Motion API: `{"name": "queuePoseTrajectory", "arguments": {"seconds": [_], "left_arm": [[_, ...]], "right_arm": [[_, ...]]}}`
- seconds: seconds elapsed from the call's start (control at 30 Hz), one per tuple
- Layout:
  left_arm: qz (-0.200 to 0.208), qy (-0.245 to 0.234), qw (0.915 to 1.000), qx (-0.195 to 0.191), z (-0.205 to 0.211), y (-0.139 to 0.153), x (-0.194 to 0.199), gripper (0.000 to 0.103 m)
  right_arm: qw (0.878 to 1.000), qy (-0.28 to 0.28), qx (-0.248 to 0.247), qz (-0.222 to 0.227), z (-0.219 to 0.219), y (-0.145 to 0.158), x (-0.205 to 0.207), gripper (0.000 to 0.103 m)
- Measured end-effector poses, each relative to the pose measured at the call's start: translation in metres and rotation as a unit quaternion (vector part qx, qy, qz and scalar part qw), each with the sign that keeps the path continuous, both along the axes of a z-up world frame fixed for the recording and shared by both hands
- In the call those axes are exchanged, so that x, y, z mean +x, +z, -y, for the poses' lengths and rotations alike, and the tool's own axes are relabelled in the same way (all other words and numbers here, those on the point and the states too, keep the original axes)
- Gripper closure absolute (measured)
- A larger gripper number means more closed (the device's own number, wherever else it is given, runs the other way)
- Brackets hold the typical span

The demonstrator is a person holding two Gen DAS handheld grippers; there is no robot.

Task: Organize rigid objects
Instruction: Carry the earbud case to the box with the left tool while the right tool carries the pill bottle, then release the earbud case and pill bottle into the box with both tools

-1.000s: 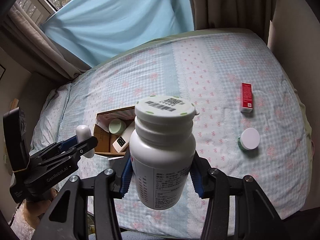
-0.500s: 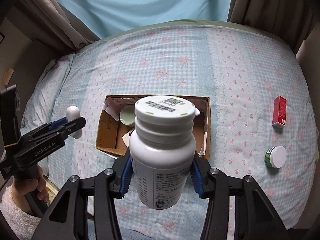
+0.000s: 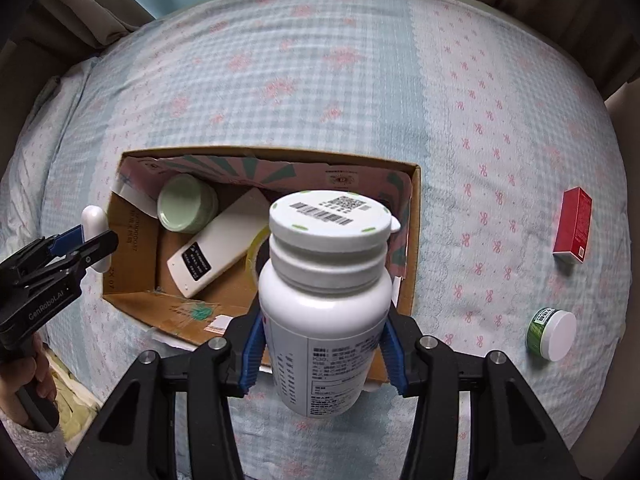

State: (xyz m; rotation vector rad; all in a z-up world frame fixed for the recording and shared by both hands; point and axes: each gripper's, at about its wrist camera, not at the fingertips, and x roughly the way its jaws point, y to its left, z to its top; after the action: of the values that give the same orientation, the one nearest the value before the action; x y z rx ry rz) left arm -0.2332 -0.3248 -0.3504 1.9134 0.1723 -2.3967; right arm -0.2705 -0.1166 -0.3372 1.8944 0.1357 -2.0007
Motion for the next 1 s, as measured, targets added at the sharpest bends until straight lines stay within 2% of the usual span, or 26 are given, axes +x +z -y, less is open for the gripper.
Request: {"name": "queuePoseTrajectory", "arguments": {"seconds": [0.1, 0.27, 0.37, 0.47, 0.5, 0.53, 0.57, 0.6, 0.63, 0.67, 0.77, 1.0], "left_arm": [[0.016, -0.011, 0.9998, -0.006, -0.004, -0.015, 0.001, 0.062], [0.028, -0.036, 0.9985, -0.032, -0.012, -0.03, -0.003, 0.062], [0.025, -0.035, 0.9985, -0.035, -0.015, -0.03, -0.003, 0.062], [0.029, -0.035, 0.9982, -0.04, -0.017, -0.03, -0.006, 0.06], [0.028, -0.036, 0.9981, -0.042, -0.017, -0.03, -0.006, 0.039], [0.024, -0.039, 0.9983, -0.037, -0.018, -0.028, -0.006, 0.001], [0.015, -0.041, 0.9985, -0.032, -0.019, -0.024, -0.005, 0.001], [0.007, -0.042, 0.9985, -0.035, -0.02, -0.021, -0.004, 0.0], [0.005, -0.043, 0.9982, -0.04, -0.022, -0.02, -0.003, 0.0], [0.006, -0.045, 0.9981, -0.042, -0.023, -0.018, -0.003, 0.0], [0.008, -0.048, 0.9979, -0.042, -0.024, -0.016, 0.001, 0.0], [-0.007, -0.029, 0.9987, -0.04, -0.016, 0.001, 0.014, 0.0]], "right_arm": [[1.0, -0.006, 0.007, 0.024, -0.001, -0.02, -0.004, 0.057], [0.999, -0.013, 0.012, 0.042, -0.002, -0.036, -0.01, 0.057], [0.998, -0.012, 0.013, 0.061, -0.001, -0.044, -0.012, 0.057], [0.998, -0.011, 0.034, 0.056, -0.001, -0.048, -0.012, 0.056], [0.998, -0.012, 0.036, 0.055, -0.001, -0.049, -0.013, 0.056], [0.998, -0.016, 0.028, 0.054, -0.003, -0.048, -0.014, 0.054], [0.998, -0.022, 0.011, 0.055, -0.005, -0.047, -0.015, 0.043], [0.998, -0.027, -0.013, 0.062, -0.006, -0.045, -0.016, 0.026], [0.996, -0.032, -0.034, 0.069, -0.007, -0.044, -0.016, 0.017], [0.996, -0.035, -0.041, 0.072, -0.006, -0.041, -0.016, 0.0], [0.998, -0.032, -0.029, 0.045, -0.005, -0.034, -0.013, 0.0], [0.998, -0.048, -0.034, 0.03, -0.015, -0.022, -0.006, 0.0]]}}
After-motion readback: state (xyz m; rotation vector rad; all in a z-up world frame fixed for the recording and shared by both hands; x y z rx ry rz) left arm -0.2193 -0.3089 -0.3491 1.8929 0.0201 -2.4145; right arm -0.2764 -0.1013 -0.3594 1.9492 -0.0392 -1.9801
